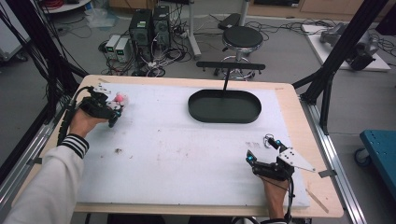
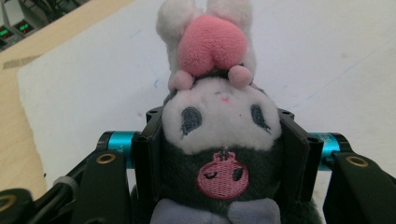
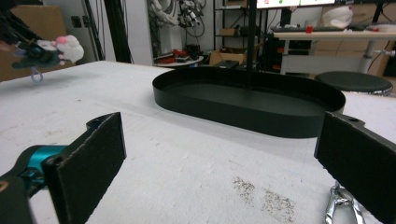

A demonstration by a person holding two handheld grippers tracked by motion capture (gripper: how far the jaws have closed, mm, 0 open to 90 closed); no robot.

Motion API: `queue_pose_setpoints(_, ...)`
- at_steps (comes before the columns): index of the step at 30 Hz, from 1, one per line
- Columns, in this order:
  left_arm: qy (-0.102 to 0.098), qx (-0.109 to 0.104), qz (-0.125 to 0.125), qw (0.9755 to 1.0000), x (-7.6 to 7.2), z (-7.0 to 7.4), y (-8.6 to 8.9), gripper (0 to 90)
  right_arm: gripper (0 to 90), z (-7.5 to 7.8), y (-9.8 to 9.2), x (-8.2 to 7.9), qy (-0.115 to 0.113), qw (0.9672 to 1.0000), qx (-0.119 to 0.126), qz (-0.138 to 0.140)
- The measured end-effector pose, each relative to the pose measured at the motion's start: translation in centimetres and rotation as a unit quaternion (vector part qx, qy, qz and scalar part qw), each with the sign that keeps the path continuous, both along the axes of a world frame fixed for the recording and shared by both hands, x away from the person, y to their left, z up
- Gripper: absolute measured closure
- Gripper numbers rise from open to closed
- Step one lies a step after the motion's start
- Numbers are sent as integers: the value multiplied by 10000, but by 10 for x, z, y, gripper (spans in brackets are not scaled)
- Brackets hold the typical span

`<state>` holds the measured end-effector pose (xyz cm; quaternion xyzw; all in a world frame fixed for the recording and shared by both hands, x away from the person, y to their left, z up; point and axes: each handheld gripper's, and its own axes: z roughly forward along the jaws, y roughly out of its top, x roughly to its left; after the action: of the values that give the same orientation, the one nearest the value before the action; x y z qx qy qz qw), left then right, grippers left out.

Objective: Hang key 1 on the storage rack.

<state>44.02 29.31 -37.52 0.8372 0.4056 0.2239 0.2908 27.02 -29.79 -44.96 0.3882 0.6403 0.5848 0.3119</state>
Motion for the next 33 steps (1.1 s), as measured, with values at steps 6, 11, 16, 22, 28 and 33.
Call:
queue_pose_setpoints(6, -152, -292, -209, 9992, -11, 12, -5, 424, 12, 10, -2, 3, -86, 9999, 141, 24)
queue_pose_setpoints(11, -267, -511, -462, 9973, -20, 20, -12, 424, 12, 26, -4, 6, -80, 9997, 87, 205)
queue_pose_setpoints(16, -347, -732, -704, 9942, -27, 26, -18, 424, 12, 42, -6, 8, -59, 9980, 294, 557)
queue_pose_setpoints(22, -453, -970, -829, 9908, -35, 33, -22, 423, 12, 55, -2, 11, 9, 9954, 204, 931)
queue_pose_setpoints(28, -566, -1146, -1097, 9857, -49, 42, -34, 423, 12, 68, 7, 13, -59, 9912, 123, 1316)
queue_pose_setpoints(33, -593, -1321, -1347, 9802, -59, 46, -46, 422, 12, 79, 17, 16, -73, 9852, -74, 1710)
